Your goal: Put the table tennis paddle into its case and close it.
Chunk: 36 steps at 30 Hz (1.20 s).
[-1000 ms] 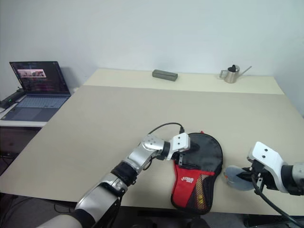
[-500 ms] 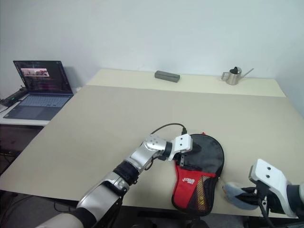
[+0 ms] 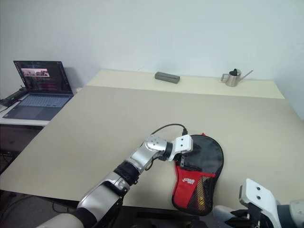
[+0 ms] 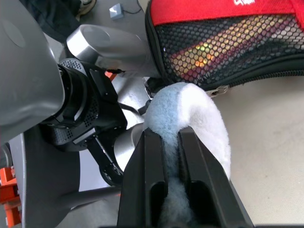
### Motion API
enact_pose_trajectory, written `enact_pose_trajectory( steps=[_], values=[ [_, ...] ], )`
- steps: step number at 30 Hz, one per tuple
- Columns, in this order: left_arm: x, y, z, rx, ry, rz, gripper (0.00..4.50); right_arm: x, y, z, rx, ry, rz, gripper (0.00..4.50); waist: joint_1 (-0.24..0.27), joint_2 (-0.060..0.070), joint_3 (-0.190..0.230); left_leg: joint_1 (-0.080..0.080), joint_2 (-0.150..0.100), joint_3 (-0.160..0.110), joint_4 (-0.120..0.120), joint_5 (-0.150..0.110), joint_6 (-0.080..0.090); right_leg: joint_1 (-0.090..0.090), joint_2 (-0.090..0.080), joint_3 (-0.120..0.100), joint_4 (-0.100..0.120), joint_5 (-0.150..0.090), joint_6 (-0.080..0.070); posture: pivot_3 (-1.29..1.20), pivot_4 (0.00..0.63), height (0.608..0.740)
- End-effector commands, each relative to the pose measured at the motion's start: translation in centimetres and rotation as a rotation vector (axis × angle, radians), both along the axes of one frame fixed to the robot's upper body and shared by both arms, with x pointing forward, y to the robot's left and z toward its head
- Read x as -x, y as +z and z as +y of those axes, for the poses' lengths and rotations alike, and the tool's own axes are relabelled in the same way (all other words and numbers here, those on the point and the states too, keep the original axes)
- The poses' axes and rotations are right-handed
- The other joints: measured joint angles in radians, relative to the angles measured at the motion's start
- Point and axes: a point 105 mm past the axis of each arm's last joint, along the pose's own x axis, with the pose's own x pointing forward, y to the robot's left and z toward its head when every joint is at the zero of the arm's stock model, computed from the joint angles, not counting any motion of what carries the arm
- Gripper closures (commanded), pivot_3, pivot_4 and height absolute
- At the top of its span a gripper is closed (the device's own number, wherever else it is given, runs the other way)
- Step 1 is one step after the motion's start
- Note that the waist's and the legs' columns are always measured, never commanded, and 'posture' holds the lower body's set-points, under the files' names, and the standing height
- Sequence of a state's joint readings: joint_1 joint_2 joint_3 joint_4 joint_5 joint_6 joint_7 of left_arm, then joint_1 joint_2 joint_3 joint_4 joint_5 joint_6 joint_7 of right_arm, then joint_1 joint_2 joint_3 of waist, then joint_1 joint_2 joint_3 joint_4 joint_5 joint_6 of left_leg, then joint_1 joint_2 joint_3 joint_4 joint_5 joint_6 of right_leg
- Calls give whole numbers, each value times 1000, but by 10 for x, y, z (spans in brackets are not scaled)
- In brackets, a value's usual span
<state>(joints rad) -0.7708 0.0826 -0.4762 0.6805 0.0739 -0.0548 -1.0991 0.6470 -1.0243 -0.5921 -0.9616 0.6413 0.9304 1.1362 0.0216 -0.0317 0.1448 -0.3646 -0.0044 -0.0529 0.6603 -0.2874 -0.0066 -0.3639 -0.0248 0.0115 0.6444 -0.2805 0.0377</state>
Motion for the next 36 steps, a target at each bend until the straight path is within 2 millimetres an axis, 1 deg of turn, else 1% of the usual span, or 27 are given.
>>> enact_pose_trajectory(
  steps=[1,4,7,11,15,27,31,35,36],
  values=[
    [24,-72,28,-275,-11,137,0,15,10,19,-72,106,25,4483,0,0,0,0,0,0,0,0,0,0,0,0,0,0,0,0,150,740],
    [23,-72,27,-274,-11,135,0,23,13,26,-121,138,65,4483,0,0,0,0,0,0,0,0,0,0,0,0,0,0,0,0,150,740],
    [23,-72,27,-274,-12,132,0,32,14,25,-131,164,107,4483,0,0,0,0,0,0,0,-1,-1,1,0,0,-1,0,0,0,150,740],
    [24,-72,26,-273,-14,131,0,38,13,21,-115,158,130,4483,2,-2,-1,0,0,-1,0,-2,-2,1,0,0,-1,-1,1,0,150,740],
    [23,-71,25,-272,-15,128,0,43,14,27,-153,189,148,4483,2,-2,-1,0,0,0,0,-3,-2,1,0,0,-1,-2,2,0,150,740],
    [22,-70,24,-268,-5,123,0,41,14,52,-232,272,149,4483,3,-2,-1,0,-1,0,0,-5,-2,2,-1,0,-2,-3,2,0,150,740],
    [22,-70,24,-268,-1,123,0,35,12,55,-215,275,102,4483,3,-3,-1,0,0,-1,0,-5,-2,2,-1,-1,-2,-4,2,0,150,740],
    [22,-71,25,-268,2,124,0,39,15,54,-225,270,141,4483,3,-4,-1,0,0,-1,0,-5,-2,2,-2,-1,-2,-4,2,0,150,740],
    [22,-71,25,-267,3,124,0,41,16,52,-226,272,150,4189,3,-4,-1,0,0,-2,0,-5,-2,2,-2,-1,-2,-4,2,0,150,740]
  ],
)
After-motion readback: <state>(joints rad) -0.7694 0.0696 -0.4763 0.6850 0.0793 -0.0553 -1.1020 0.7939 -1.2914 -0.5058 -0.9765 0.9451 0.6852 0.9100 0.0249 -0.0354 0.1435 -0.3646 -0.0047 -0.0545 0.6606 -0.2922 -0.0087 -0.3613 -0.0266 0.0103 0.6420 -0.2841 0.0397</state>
